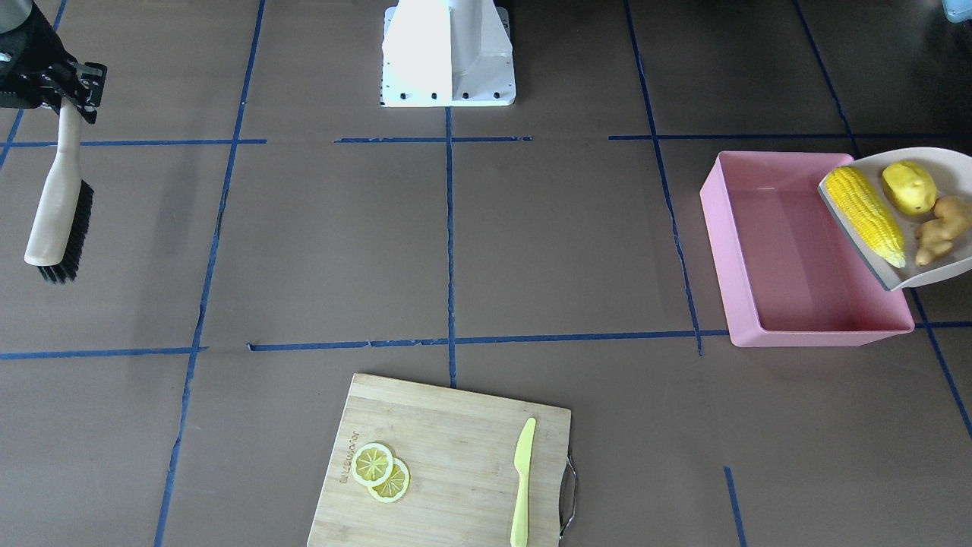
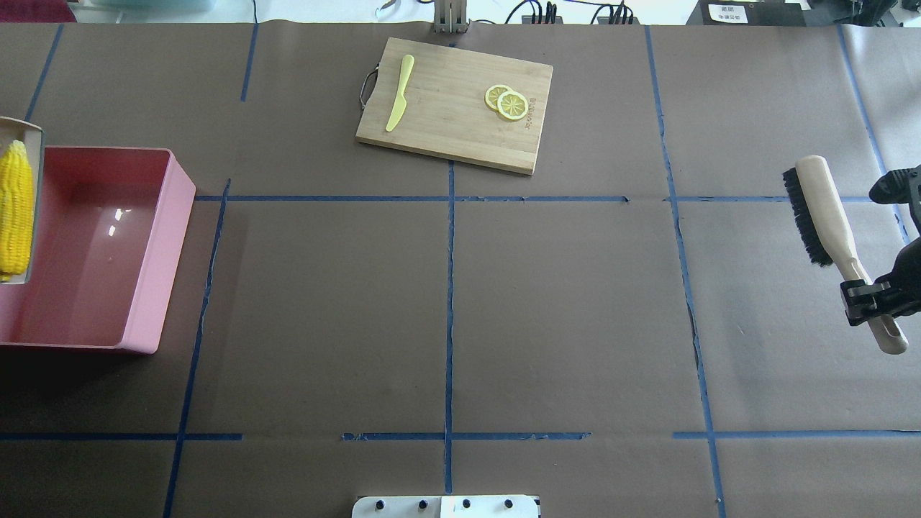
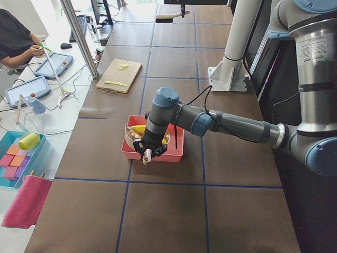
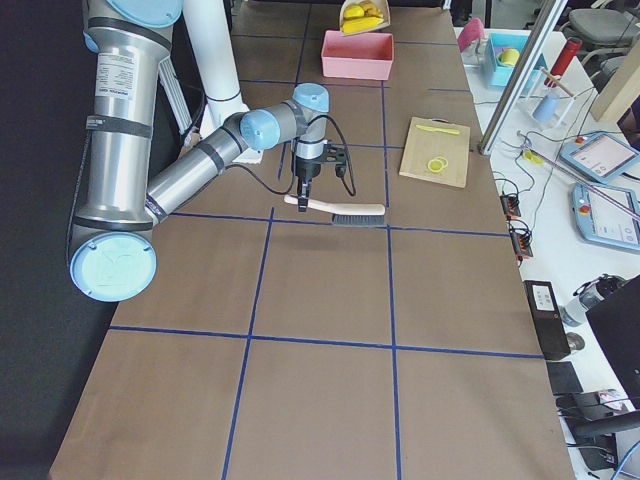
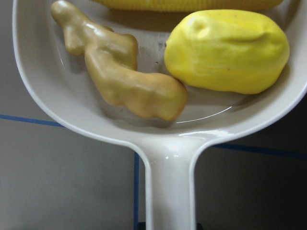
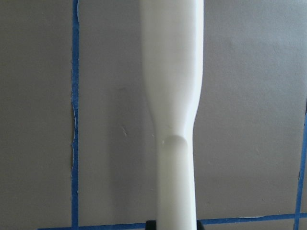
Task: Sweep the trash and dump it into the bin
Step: 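Tilt the dustpan over the pink bin with the left gripper to dump the items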
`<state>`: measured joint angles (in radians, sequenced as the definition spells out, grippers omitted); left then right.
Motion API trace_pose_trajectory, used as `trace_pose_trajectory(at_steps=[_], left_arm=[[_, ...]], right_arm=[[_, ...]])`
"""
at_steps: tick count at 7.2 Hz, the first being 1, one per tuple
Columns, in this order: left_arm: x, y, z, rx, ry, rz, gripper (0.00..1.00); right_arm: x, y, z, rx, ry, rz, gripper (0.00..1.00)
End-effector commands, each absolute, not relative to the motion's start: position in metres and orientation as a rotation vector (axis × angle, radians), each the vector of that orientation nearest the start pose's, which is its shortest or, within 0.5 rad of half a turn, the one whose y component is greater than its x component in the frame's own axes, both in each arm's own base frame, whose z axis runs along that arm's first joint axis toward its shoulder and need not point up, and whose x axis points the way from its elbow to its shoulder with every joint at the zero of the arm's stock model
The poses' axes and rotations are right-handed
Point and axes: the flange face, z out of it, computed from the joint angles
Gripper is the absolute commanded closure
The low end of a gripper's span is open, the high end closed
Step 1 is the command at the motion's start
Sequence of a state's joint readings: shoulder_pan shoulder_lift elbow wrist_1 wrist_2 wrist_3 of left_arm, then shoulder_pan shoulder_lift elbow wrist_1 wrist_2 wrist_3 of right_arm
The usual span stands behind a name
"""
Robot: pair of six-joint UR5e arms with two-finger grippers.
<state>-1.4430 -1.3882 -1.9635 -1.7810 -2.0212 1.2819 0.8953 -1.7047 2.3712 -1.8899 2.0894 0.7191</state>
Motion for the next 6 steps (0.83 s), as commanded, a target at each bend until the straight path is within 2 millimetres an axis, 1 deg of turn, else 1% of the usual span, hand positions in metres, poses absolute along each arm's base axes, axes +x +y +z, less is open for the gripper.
trace_pose_trajectory(at_steps=[1,3,4,6], left_arm=[[-0.030,-0.451,0.520,0.681,0.024,1.656,0.79],[-0.019,-0.457,0.518,0.657,-0.058,1.767,0.80],[-0.024,-0.459,0.519,0.621,-0.116,1.789,0.79],[-0.024,-0.460,0.521,0.612,-0.113,1.789,0.78]], right_arm=[[-0.170,-0.346,0.392,-0.074,-0.607,-0.047,0.98],[-0.170,-0.346,0.392,-0.075,-0.606,-0.046,0.98],[-0.170,-0.346,0.391,-0.074,-0.609,-0.047,0.98],[-0.169,-0.346,0.390,-0.071,-0.611,-0.045,0.98]])
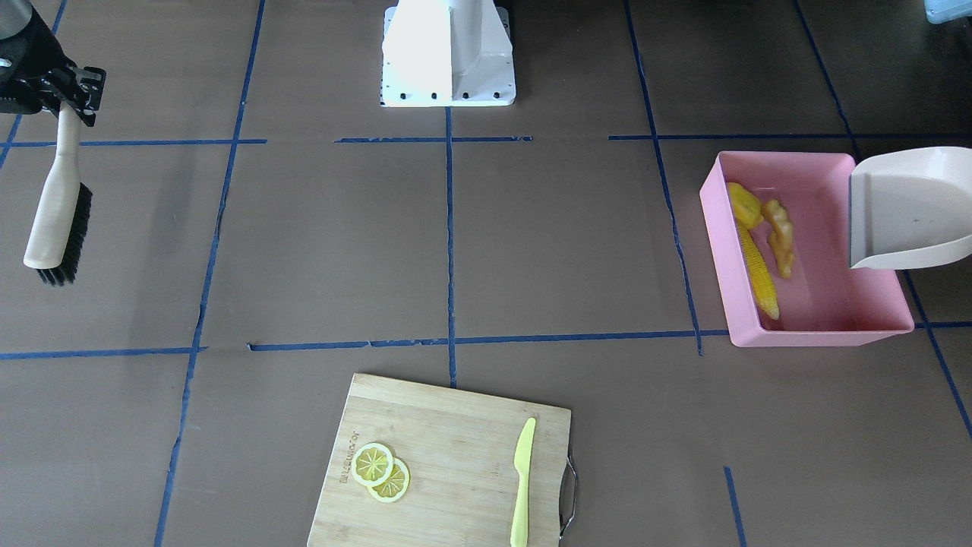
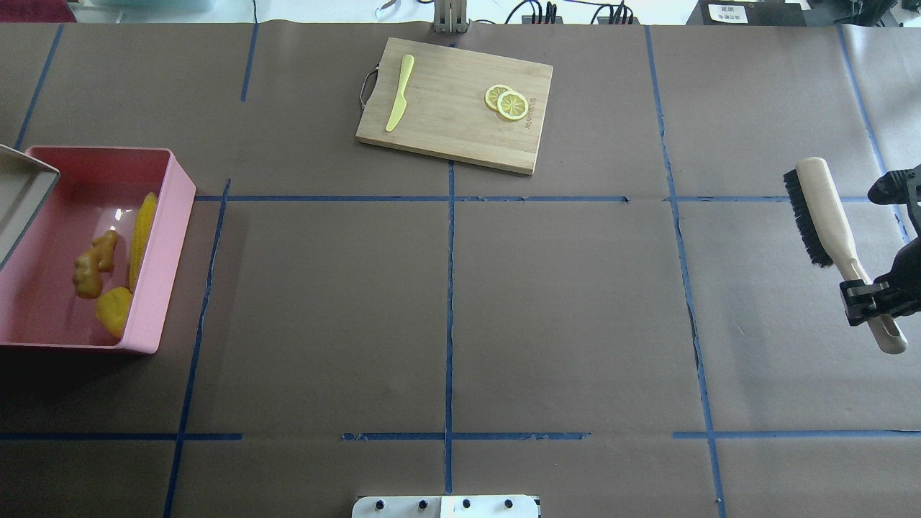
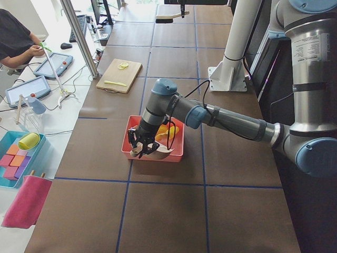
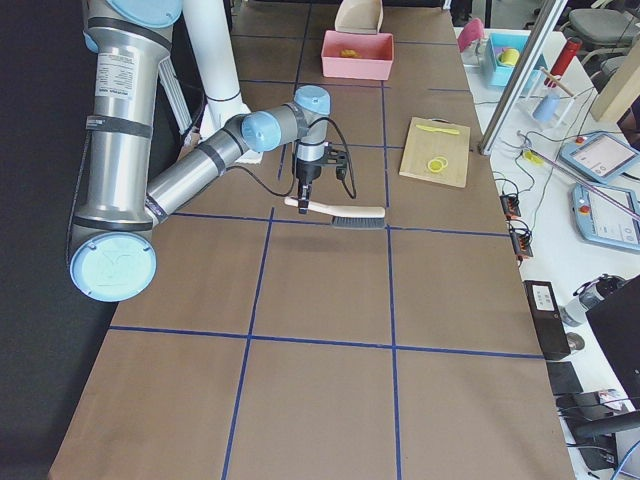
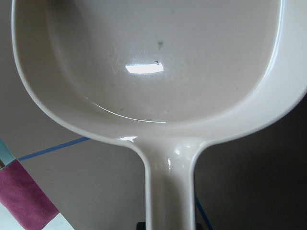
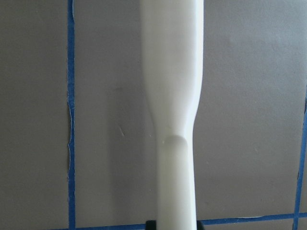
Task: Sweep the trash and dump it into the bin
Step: 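Tilt the dustpan over the pink bin with the left gripper to dump the items, then lower the empty dustpan back onto the table with the left gripper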
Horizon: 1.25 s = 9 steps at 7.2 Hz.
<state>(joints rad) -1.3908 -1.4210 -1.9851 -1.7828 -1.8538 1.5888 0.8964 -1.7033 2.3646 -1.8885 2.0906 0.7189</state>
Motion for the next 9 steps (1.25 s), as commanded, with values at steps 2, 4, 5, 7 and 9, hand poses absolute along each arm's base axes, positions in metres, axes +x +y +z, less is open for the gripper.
trace_pose_trajectory(at_steps=[2,4,5,7,9], left_arm=[[-0.006,-0.480,0.500,0.647,0.098,1.707,0.78],[0.016,-0.482,0.462,0.756,0.407,1.484,0.77],[0.023,-0.486,0.430,0.813,0.498,1.403,0.77],[0.106,-0.483,0.381,0.802,0.612,1.383,0.77],[0.210,-0.466,0.356,0.731,0.698,1.428,0.76]], right_arm=[[-0.163,-0.349,0.390,-0.069,-0.617,-0.044,0.98],[-0.157,-0.352,0.394,-0.058,-0.614,-0.064,0.98],[-0.156,-0.353,0.396,-0.058,-0.612,-0.065,0.98],[-0.155,-0.353,0.396,-0.058,-0.613,-0.065,0.98],[-0.155,-0.353,0.397,-0.059,-0.611,-0.063,0.97]])
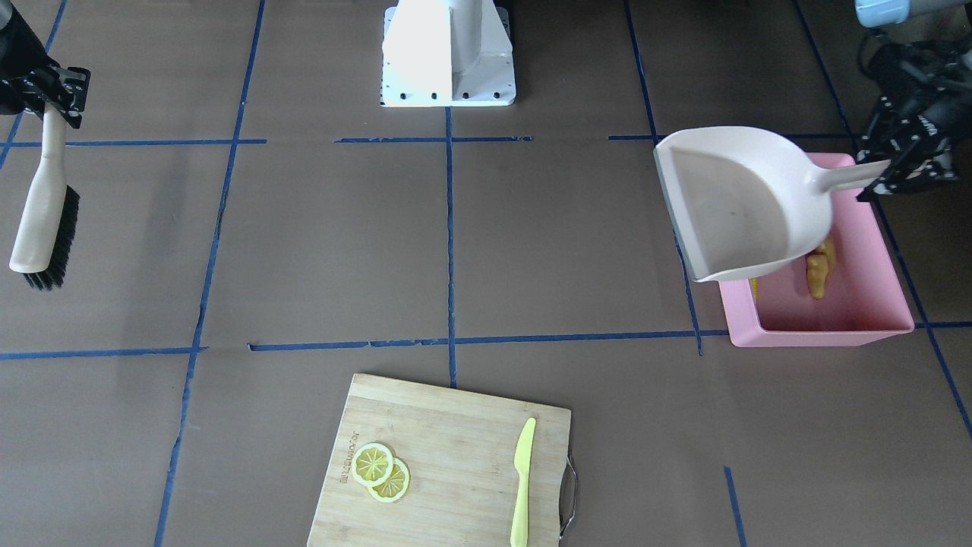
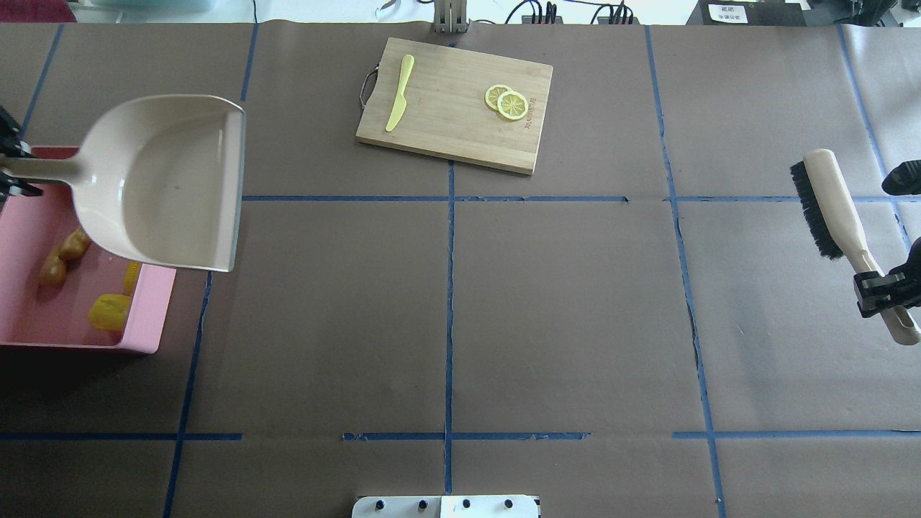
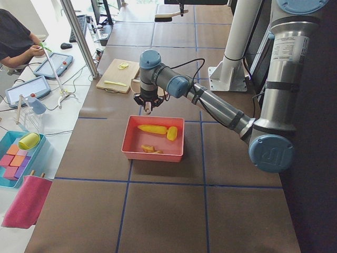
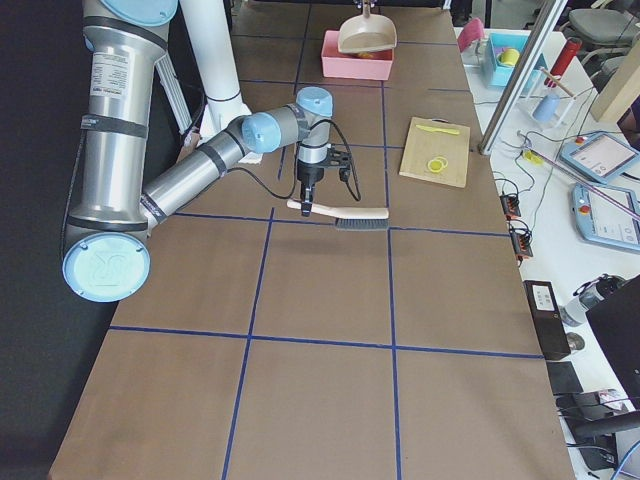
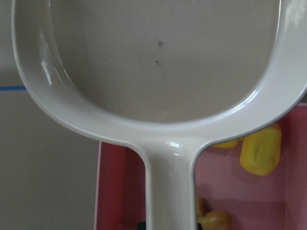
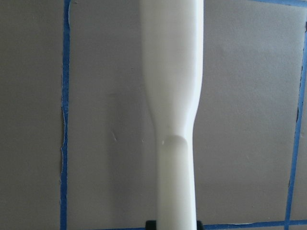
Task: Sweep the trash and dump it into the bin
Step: 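Lower the empty dustpan back onto the table with the left gripper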
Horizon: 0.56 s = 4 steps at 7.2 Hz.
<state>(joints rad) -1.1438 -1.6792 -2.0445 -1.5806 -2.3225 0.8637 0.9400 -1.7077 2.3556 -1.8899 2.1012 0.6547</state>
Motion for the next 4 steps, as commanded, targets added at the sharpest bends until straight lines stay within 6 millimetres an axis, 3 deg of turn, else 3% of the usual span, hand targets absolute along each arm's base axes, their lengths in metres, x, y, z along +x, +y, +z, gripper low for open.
trace_pose_trajectory(at_steps=[1,2,4], left_arm=[[0.265,-0.454,0.343,0.728,0.654,1.504,0.75],[0.303,-0.447,0.338,0.713,0.661,1.556,0.75],[0.317,-0.452,0.342,0.688,0.667,1.556,0.75]], right_arm=[[-0.155,-0.354,0.396,-0.058,-0.612,-0.063,0.97],[-0.155,-0.354,0.395,-0.057,-0.613,-0.058,0.97],[-0.154,-0.353,0.394,-0.053,-0.613,-0.054,0.97]])
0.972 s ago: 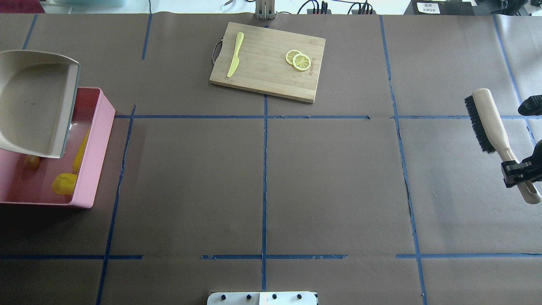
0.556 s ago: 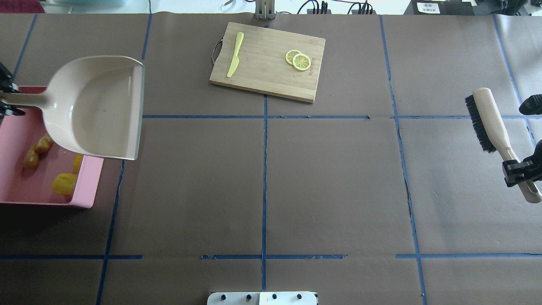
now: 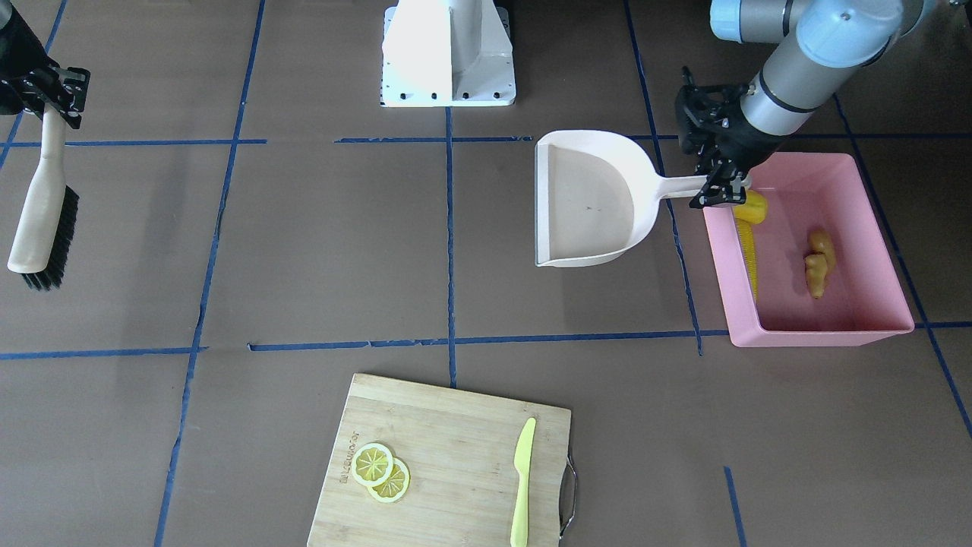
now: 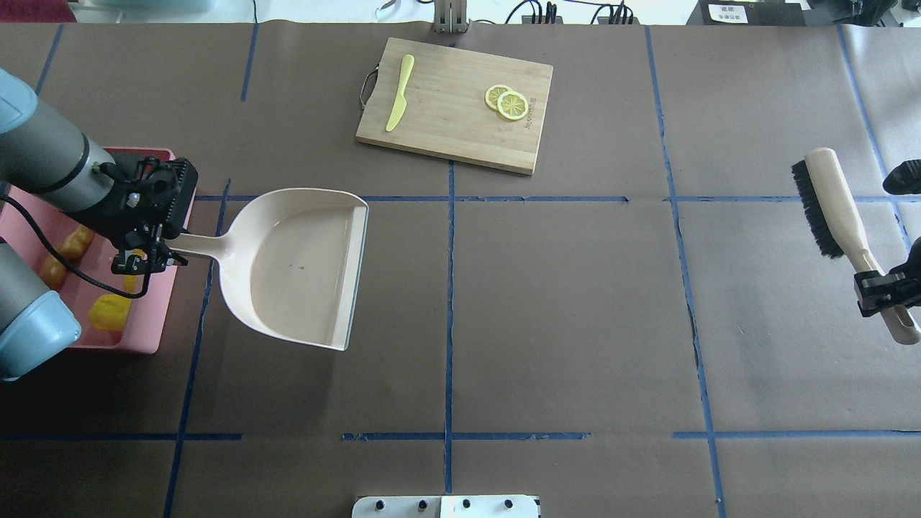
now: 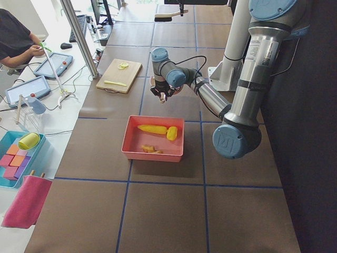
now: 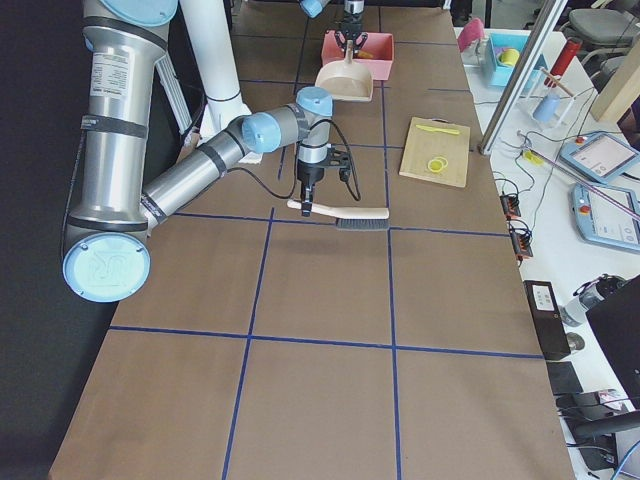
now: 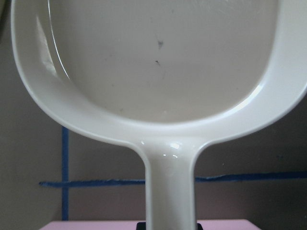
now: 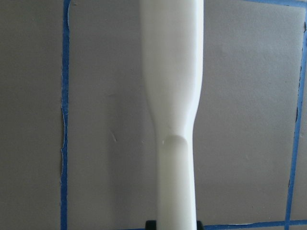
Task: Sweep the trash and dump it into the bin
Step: 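Lower the empty dustpan back onto the table with the left gripper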
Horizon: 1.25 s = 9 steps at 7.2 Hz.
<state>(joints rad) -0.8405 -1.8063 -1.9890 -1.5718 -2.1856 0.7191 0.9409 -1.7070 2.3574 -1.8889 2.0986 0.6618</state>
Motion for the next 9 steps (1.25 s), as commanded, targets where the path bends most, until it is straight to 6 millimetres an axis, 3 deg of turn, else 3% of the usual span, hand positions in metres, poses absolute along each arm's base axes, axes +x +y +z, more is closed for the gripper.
trace_pose_trajectory(at_steps=[1,3,5,7,9], left_arm=[[0.340,-0.448,0.344,0.656,0.657,1.539,0.75],[0.388,-0.429,0.338,0.625,0.632,1.503,0.74],[0.410,-0.414,0.332,0.597,0.662,1.484,0.71],[0.438,-0.405,0.315,0.620,0.624,1.471,0.71],[0.445,-0.400,0.313,0.625,0.625,1.487,0.71]], right_arm=[[-0.152,-0.354,0.394,-0.050,-0.612,-0.048,0.97],[-0.153,-0.355,0.396,-0.053,-0.610,-0.050,0.97],[-0.153,-0.355,0.395,-0.052,-0.611,-0.050,0.97],[-0.153,-0.355,0.394,-0.052,-0.613,-0.049,0.97],[-0.153,-0.355,0.394,-0.051,-0.614,-0.050,0.96]])
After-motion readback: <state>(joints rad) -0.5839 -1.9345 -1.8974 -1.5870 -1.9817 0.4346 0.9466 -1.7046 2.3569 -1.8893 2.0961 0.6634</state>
